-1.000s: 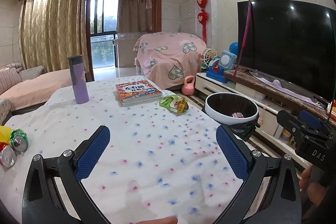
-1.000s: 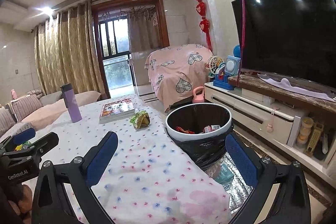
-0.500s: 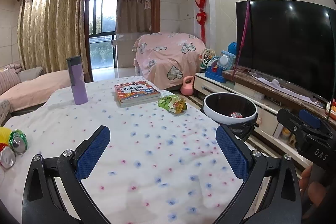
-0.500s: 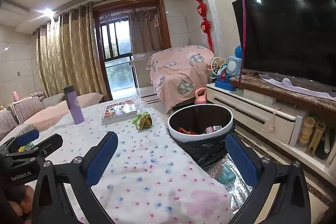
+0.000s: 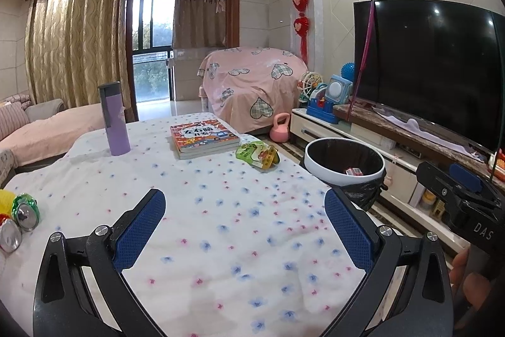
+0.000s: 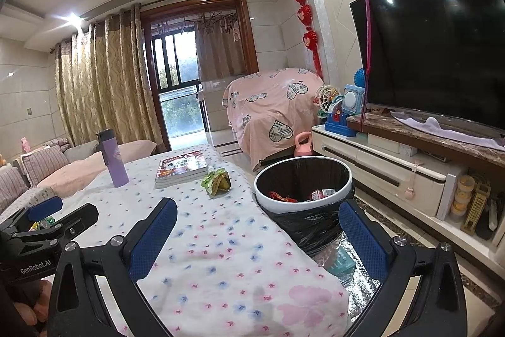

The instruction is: Collect trash

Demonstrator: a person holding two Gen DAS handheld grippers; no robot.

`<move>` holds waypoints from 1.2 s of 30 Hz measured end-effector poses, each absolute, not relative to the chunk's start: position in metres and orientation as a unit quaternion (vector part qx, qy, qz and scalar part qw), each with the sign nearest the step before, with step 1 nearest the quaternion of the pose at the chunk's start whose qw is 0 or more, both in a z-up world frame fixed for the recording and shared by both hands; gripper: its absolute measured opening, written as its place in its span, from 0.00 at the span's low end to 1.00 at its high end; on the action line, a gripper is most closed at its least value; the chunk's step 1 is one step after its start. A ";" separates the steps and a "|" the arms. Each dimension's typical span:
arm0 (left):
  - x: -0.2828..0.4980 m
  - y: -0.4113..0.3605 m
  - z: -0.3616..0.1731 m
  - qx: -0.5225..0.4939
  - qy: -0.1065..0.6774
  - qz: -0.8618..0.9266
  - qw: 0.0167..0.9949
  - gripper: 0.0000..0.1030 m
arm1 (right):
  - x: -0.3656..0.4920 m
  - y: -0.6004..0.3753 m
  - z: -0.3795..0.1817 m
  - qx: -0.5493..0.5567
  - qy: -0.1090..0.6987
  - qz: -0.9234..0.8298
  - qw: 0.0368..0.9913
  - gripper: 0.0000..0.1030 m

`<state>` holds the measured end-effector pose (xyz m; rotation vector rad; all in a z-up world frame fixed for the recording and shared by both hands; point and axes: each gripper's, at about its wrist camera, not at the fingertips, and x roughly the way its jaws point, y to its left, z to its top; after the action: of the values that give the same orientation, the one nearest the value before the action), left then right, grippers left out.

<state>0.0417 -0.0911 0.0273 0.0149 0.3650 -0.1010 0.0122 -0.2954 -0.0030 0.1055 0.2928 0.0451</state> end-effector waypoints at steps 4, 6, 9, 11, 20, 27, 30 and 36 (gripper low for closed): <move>0.041 -0.092 0.027 0.007 0.182 -0.051 0.982 1.00 | 0.012 -0.295 -0.003 0.053 0.146 0.023 0.988 1.00; 0.041 -0.092 0.027 0.007 0.182 -0.051 0.982 1.00 | 0.012 -0.295 -0.003 0.053 0.145 0.024 0.988 1.00; 0.041 -0.093 0.027 0.007 0.182 -0.051 0.982 1.00 | 0.012 -0.295 -0.003 0.053 0.146 0.023 0.988 1.00; 0.041 -0.093 0.027 0.007 0.182 -0.051 0.982 1.00 | 0.012 -0.295 -0.003 0.053 0.146 0.023 0.988 1.00; 0.040 -0.094 0.027 0.008 0.184 -0.052 0.982 1.00 | 0.012 -0.295 -0.002 0.054 0.146 0.025 0.988 1.00; 0.039 -0.094 0.025 0.006 0.187 -0.054 0.981 1.00 | 0.010 -0.293 -0.002 0.053 0.147 0.027 0.987 1.00; 0.039 -0.094 0.024 0.006 0.188 -0.054 0.981 1.00 | 0.010 -0.293 -0.002 0.053 0.147 0.029 0.987 1.00; 0.042 -0.095 0.020 0.004 0.196 -0.057 0.979 1.00 | 0.012 -0.293 -0.003 0.052 0.152 0.031 0.987 1.00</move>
<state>0.0421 -0.0946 0.0204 0.0076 0.3950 -0.1139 0.0122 -0.2927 -0.0029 0.1050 0.3051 0.0621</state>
